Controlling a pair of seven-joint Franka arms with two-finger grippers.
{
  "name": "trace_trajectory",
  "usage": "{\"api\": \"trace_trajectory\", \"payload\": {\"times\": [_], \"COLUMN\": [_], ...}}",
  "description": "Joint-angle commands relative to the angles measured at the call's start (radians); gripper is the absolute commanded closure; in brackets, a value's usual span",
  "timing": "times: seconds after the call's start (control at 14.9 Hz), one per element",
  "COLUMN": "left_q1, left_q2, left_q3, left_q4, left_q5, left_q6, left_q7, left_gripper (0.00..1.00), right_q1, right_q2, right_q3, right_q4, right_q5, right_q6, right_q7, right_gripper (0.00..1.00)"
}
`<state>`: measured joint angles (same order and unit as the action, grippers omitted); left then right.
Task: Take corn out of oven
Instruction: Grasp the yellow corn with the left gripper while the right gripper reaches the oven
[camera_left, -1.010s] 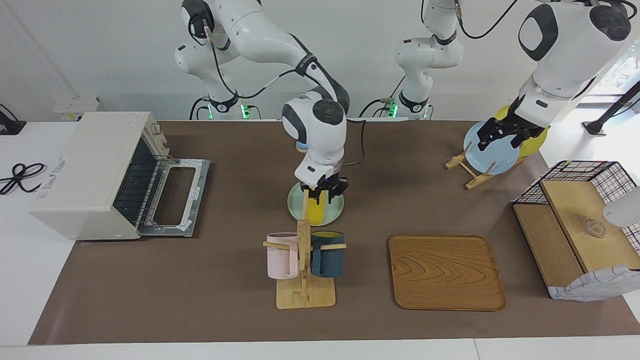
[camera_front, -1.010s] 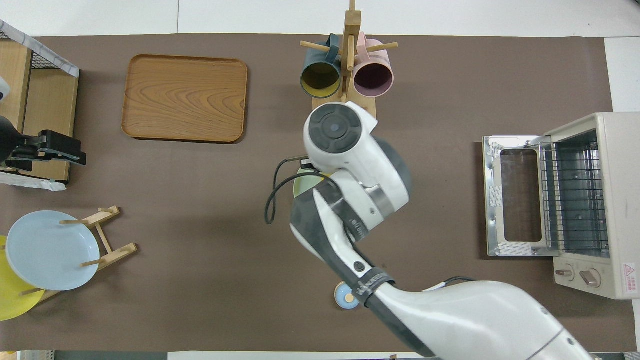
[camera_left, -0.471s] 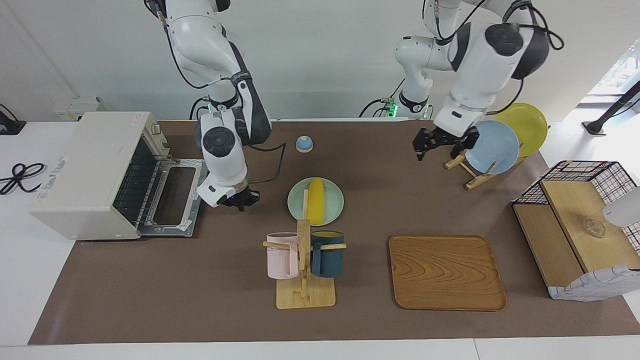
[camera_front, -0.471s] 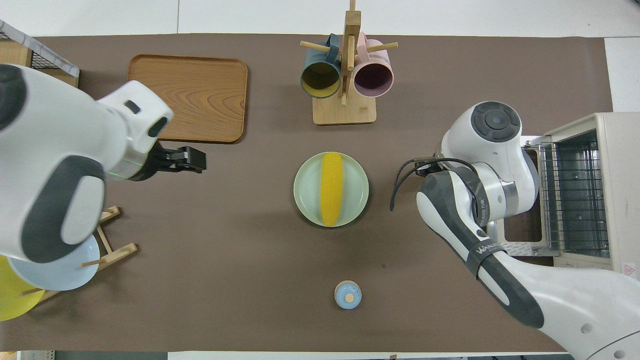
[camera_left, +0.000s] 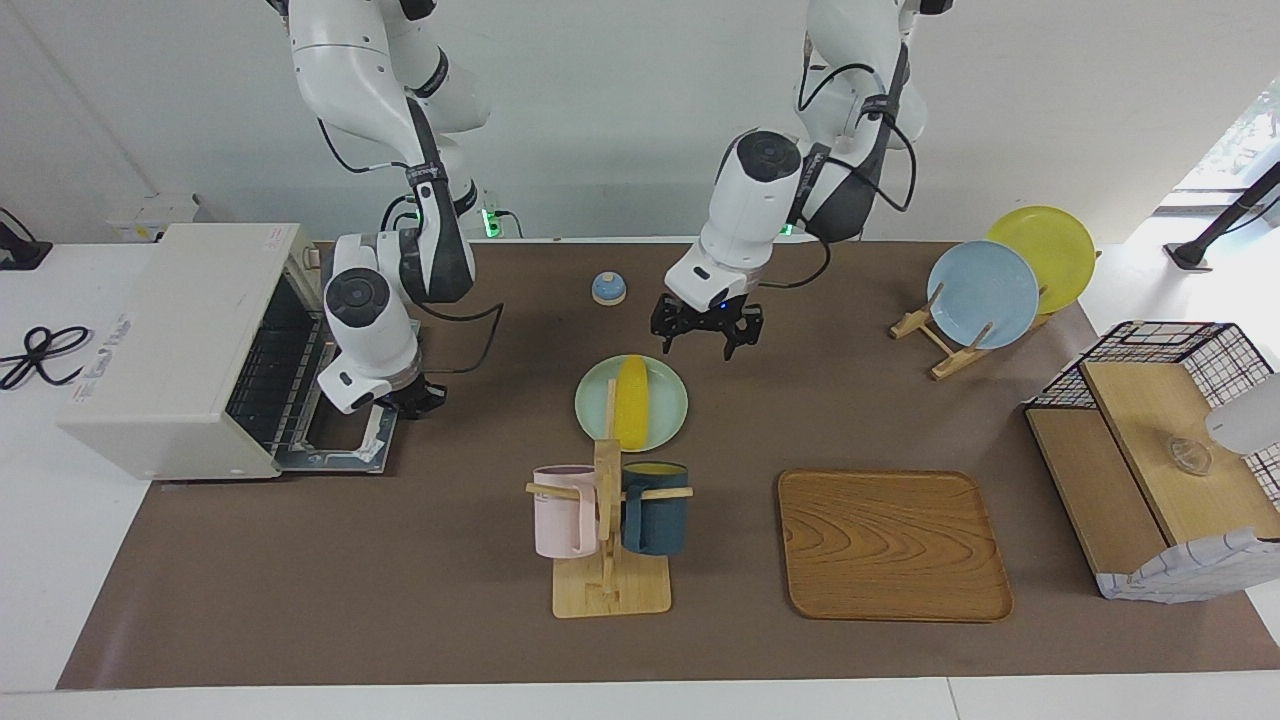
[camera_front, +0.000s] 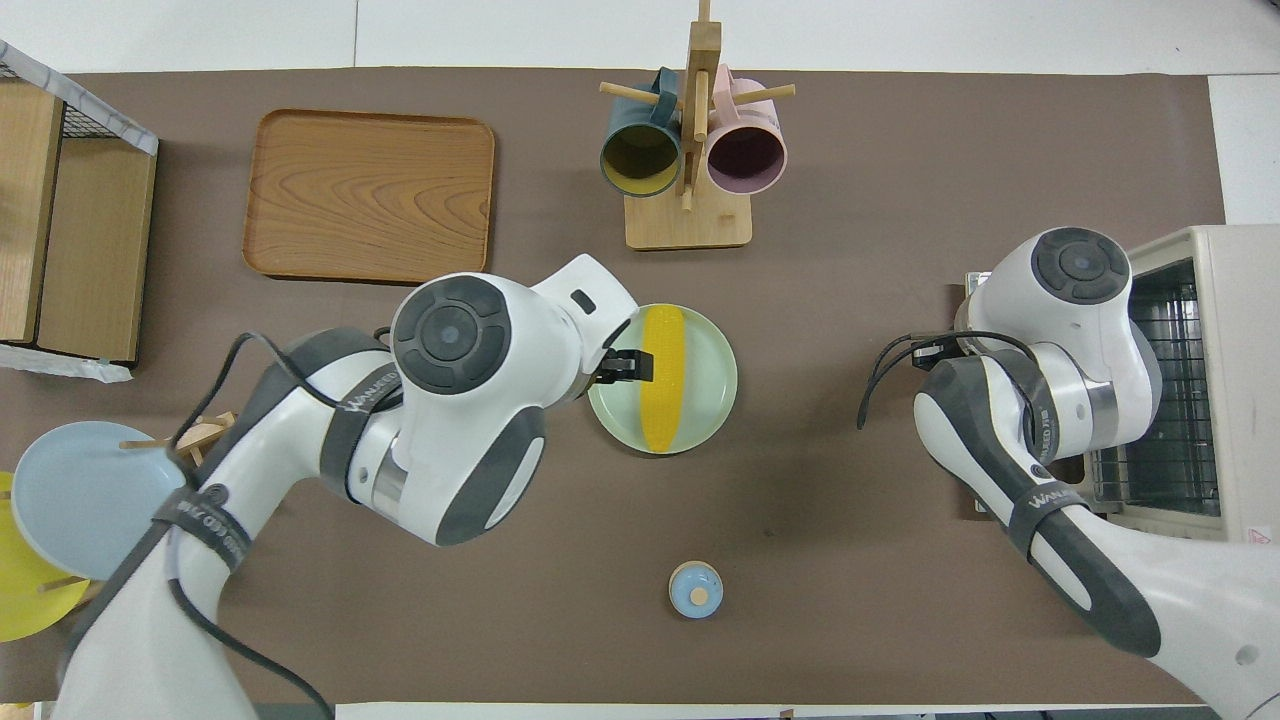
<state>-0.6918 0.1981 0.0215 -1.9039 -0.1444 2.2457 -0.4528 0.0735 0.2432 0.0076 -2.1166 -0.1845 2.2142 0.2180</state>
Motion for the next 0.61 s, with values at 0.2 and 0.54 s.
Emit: {"api": "trace_trajectory", "payload": {"times": [0.2,0.54], "left_q1": [-0.104,-0.140], "left_q2": [0.153,0.216], "left_q3": [0.022,0.023], "left_q4": [0.037,0.036], "left_q5": [-0.043,-0.043], "left_q6": [0.152,0.232], "left_q7": [0.005,-0.003], "left_gripper": [0.00,0.00], "right_q1": [-0.044,-0.122], "right_q2": [-0.061,-0.162], "right_q3": [-0.009,-0.009], "right_q4": [0.130,0.187], "right_q5": [-0.161,-0.161], "right_q6": [-0.288,-0.436], "right_q7": [-0.090,-0.290], "right_gripper": [1.00,1.00]}}
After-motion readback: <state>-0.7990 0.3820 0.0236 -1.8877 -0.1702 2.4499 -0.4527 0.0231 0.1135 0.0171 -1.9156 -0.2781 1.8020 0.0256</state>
